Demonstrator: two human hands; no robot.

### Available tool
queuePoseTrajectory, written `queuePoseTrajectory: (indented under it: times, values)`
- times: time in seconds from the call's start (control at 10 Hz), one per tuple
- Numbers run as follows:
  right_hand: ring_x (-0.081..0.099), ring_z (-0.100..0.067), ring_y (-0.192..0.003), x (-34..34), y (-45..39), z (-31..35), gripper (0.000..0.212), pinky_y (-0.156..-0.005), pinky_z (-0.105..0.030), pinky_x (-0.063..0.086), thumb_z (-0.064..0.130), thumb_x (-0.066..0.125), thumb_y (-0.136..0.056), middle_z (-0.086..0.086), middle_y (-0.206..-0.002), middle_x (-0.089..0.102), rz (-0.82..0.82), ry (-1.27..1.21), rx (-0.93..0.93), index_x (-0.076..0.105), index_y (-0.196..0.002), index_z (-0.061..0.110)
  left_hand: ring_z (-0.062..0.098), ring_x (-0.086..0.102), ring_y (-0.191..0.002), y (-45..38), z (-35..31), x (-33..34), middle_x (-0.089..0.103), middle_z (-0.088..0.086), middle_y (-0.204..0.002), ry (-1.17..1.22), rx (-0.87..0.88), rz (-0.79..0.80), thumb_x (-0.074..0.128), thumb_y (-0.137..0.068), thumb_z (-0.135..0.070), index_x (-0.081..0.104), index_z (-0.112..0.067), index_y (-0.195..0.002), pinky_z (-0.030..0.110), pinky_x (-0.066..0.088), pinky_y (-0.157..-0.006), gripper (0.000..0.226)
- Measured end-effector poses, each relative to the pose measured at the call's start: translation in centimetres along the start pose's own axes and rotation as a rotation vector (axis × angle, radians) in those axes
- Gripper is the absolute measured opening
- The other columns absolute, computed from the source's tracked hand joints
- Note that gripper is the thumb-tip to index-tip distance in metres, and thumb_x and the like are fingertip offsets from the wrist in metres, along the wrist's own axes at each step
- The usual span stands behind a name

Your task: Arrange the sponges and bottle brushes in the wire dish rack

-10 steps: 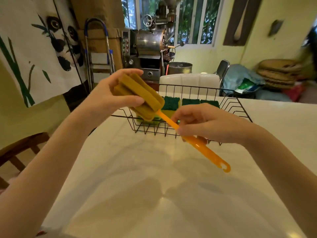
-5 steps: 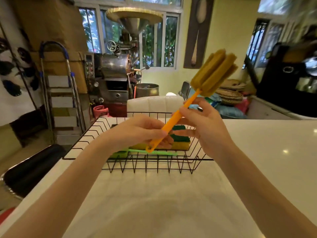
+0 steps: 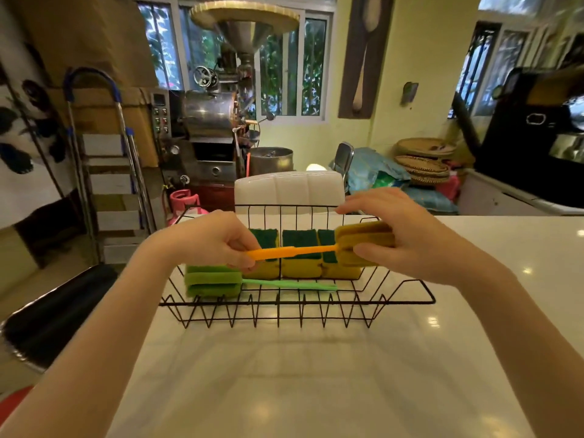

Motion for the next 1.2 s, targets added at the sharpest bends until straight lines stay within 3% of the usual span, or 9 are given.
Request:
queuePoseTrajectory:
  times: [0.1,0.3,0.4,0.5,0.6,0.8,1.0,1.1,1.2]
  values:
    - [0.043,-0.013,-0.111,3.1,-0.1,-2.2,0.053,-0.093,-0.029,0.04,0.025,0.062,-0.083,0.01,-0.118,0.045,0.295,-0.04,0.166,0.037,-0.128,0.034,-0.002,0.064,-0.07,0.2,1.0,0.1,0.073,-0.012,-0.079,0.016,-0.03,0.068,0.061,-0.082,-0.021,0.07,-0.03,-0.089,0.008,0.046,-0.065,0.014]
    - [0.058,-0.017,-0.094,6.0,-0.4,-3.3,0.031,-0.084,-0.035,0.052,0.027,0.06,-0.084,0.004,-0.106,0.058,0.326,-0.054,0.174,0.045,-0.109,0.036,-0.001,0.062,-0.083,-0.8,1.4,1.8,0.068,-0.011,-0.093,-0.036,-0.049,0.076,0.062,-0.081,-0.01,0.063,-0.03,-0.099,0.015,0.049,-0.077,0.027]
    - [0.057,-0.016,-0.095,6.8,-0.3,-3.2,0.017,-0.083,-0.034,0.051,0.025,0.063,-0.082,0.001,-0.104,0.06,0.365,-0.069,0.156,0.053,-0.093,0.033,0.011,0.065,-0.088,-1.3,0.3,2.5,0.069,-0.001,-0.094,-0.018,-0.012,0.018,0.058,-0.079,0.001,0.061,-0.022,-0.087,0.028,0.054,-0.084,0.024]
    - [0.056,-0.015,-0.092,7.4,-0.3,-3.2,0.017,-0.082,-0.034,0.05,0.023,0.066,-0.079,0.002,-0.099,0.061,0.397,-0.064,0.154,0.055,-0.08,0.036,0.003,0.063,-0.081,-1.7,-0.9,3.8,0.069,-0.006,-0.084,-0.069,0.025,0.125,0.056,-0.083,-0.007,0.068,-0.017,-0.089,0.018,0.049,-0.08,0.017]
    - [0.056,-0.013,-0.088,7.6,-0.3,-3.3,0.026,-0.076,-0.029,0.048,0.021,0.067,-0.078,0.004,-0.093,0.06,0.412,-0.08,0.179,0.053,-0.071,0.042,-0.002,0.056,-0.077,-1.9,-1.2,4.8,0.058,-0.02,-0.077,-0.104,-0.007,0.227,0.049,-0.089,-0.017,0.065,-0.019,-0.106,0.013,0.041,-0.076,0.023]
    - [0.056,-0.016,-0.094,8.4,-0.1,-3.9,0.009,-0.082,-0.029,0.045,0.023,0.064,-0.081,0.002,-0.097,0.06,0.492,-0.108,0.226,0.06,-0.086,0.03,0.01,0.054,-0.092,-1.8,-1.3,5.1,0.058,-0.009,-0.093,-0.134,-0.045,0.25,0.046,-0.091,-0.02,0.06,-0.017,-0.116,0.025,0.039,-0.093,0.029]
    - [0.054,-0.011,-0.097,7.4,0.1,-3.4,0.014,-0.075,-0.018,0.04,0.027,0.055,-0.087,0.004,-0.107,0.063,0.486,-0.122,0.245,0.065,-0.096,0.025,0.014,0.053,-0.108,-1.8,-1.1,5.3,0.06,0.0,-0.123,-0.155,-0.061,0.273,0.045,-0.09,-0.02,0.058,-0.019,-0.118,0.03,0.038,-0.101,0.031]
    - [0.052,-0.006,-0.099,4.6,0.1,-2.3,0.019,-0.086,-0.021,0.043,0.026,0.054,-0.087,0.008,-0.113,0.061,0.412,-0.076,0.207,0.062,-0.105,0.028,0.012,0.052,-0.111,-1.8,-1.3,5.2,0.058,-0.002,-0.126,-0.162,-0.044,0.28,0.045,-0.091,-0.022,0.057,-0.022,-0.119,0.029,0.037,-0.102,0.031]
    - [0.055,0.004,-0.102,-0.4,0.9,0.0,0.032,-0.09,-0.018,0.045,0.028,0.058,-0.082,0.017,-0.112,0.06,0.156,-0.164,0.108,0.055,-0.113,0.032,0.01,0.053,-0.11,-1.5,-1.6,4.7,0.06,-0.004,-0.124,-0.077,-0.014,0.222,0.047,-0.09,-0.025,0.055,-0.026,-0.119,0.029,0.038,-0.101,0.031]
Point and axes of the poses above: each hand's wrist, its own y-axis away from the middle knuckle, its own x-axis out of the palm, z = x × y, the point moved 5 cm from there along -y, towards the middle knuckle
